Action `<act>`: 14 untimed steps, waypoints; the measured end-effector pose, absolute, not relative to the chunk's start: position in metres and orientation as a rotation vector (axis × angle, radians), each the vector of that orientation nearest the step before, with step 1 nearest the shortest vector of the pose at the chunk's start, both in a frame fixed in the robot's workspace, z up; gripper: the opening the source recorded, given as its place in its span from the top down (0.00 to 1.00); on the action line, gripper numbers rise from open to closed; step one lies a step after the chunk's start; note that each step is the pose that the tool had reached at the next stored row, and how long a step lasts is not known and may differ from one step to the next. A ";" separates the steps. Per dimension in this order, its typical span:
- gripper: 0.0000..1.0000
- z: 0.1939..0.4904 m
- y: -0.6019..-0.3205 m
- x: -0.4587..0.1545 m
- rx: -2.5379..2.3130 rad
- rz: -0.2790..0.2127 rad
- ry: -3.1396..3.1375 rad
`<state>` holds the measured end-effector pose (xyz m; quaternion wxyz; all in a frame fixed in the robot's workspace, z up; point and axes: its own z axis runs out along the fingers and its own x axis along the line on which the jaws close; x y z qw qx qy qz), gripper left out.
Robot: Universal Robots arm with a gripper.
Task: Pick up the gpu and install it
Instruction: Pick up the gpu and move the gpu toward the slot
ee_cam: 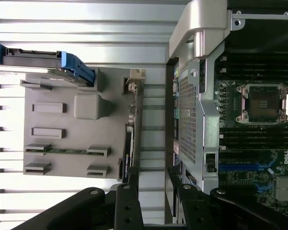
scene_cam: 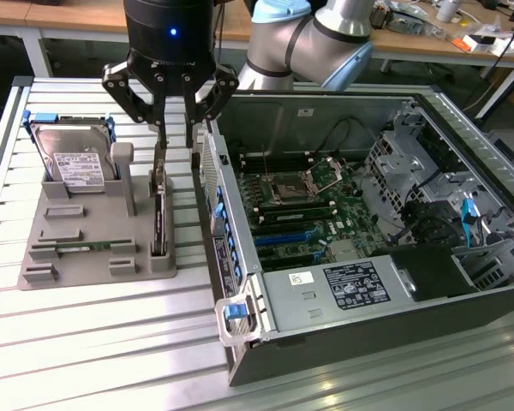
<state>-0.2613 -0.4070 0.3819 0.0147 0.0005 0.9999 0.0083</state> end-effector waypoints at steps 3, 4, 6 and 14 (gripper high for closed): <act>0.64 0.381 -0.407 -0.261 0.002 0.026 3.112; 0.64 0.381 -0.407 -0.261 0.002 0.026 3.112; 0.64 0.380 -0.407 -0.261 0.002 0.026 3.112; 0.64 0.377 -0.407 -0.261 0.002 0.026 3.112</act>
